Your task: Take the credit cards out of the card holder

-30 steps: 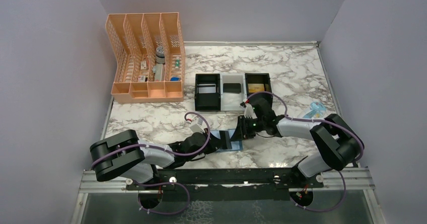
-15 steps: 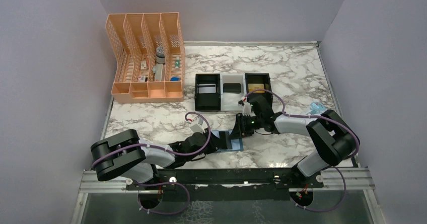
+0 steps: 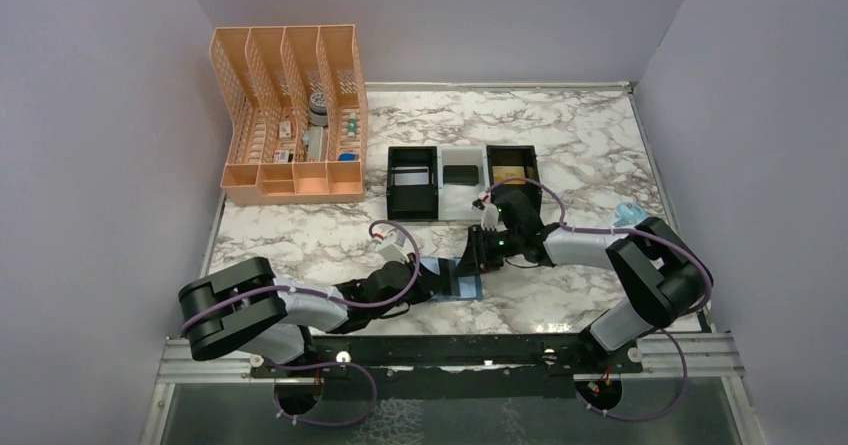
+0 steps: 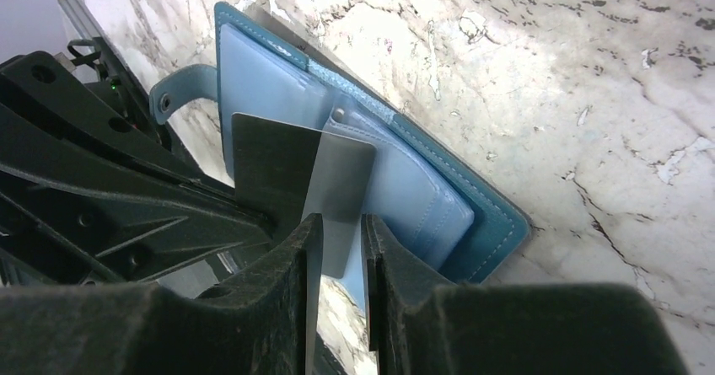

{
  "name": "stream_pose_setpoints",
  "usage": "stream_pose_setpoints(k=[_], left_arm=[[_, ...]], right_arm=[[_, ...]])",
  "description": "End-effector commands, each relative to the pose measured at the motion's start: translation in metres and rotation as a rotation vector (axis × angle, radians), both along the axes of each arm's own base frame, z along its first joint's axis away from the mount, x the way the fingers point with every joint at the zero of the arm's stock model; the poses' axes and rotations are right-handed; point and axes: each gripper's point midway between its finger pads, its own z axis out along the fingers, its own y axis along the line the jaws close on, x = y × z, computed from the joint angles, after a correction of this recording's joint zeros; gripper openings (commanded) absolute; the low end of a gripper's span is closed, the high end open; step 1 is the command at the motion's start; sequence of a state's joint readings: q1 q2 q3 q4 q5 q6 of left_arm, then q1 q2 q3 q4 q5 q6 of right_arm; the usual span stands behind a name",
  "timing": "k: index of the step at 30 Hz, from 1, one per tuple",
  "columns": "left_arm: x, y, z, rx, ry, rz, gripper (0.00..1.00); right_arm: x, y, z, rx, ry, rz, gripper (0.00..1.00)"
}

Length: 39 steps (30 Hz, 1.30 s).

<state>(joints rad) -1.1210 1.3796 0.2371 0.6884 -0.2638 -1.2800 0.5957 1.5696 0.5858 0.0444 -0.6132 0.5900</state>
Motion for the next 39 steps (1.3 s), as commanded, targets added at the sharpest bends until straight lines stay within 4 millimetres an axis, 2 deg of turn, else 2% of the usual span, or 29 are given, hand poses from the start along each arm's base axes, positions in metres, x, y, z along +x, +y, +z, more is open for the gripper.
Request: stream_pose_setpoints(k=[1,9,16,20,23,24,25,27,30,35,37,39], left_arm=[[0.005,0.006,0.010,-0.013,-0.029,0.033,0.00],[0.003,0.020,0.022,0.010,-0.063,0.034,0.00],[0.000,0.034,0.025,0.166,-0.099,-0.009,0.00],[0.001,0.036,0.038,0.230,-0.137,-0.049,0.00],[0.000,0.035,0.051,0.194,-0.164,-0.076,0.00],[0.000,0.035,0.056,0.174,-0.172,-0.088,0.00],[-0.001,0.035,0.059,0.158,-0.178,-0.100,0.00],[0.000,0.039,0.063,0.133,-0.180,-0.114,0.00],[0.002,0.047,0.067,0.112,-0.179,-0.128,0.00],[0.012,0.053,0.089,0.002,-0.197,-0.153,0.00],[0.014,0.050,0.100,-0.050,-0.226,-0.179,0.00],[0.017,0.048,0.103,-0.079,-0.228,-0.194,0.00]], right_arm=[[0.004,-0.010,-0.004,-0.050,-0.044,-0.030,0.25],[0.013,-0.005,0.038,0.034,-0.177,-0.038,0.32],[0.019,-0.008,0.060,0.079,-0.266,-0.094,0.52],[0.028,-0.016,0.070,0.126,-0.356,-0.202,0.60],[0.041,-0.031,0.081,0.128,-0.454,-0.318,0.63],[0.043,-0.035,0.086,0.130,-0.487,-0.340,0.68],[0.044,-0.037,0.091,0.129,-0.519,-0.328,0.74],[0.046,-0.039,0.096,0.085,-0.511,-0.310,0.75],[0.045,-0.031,0.101,0.102,-0.478,-0.262,0.74],[0.036,-0.009,0.127,0.294,-0.462,-0.175,0.74],[0.030,0.001,0.139,0.377,-0.456,-0.125,0.74],[0.029,0.008,0.147,0.419,-0.430,-0.104,0.74]])
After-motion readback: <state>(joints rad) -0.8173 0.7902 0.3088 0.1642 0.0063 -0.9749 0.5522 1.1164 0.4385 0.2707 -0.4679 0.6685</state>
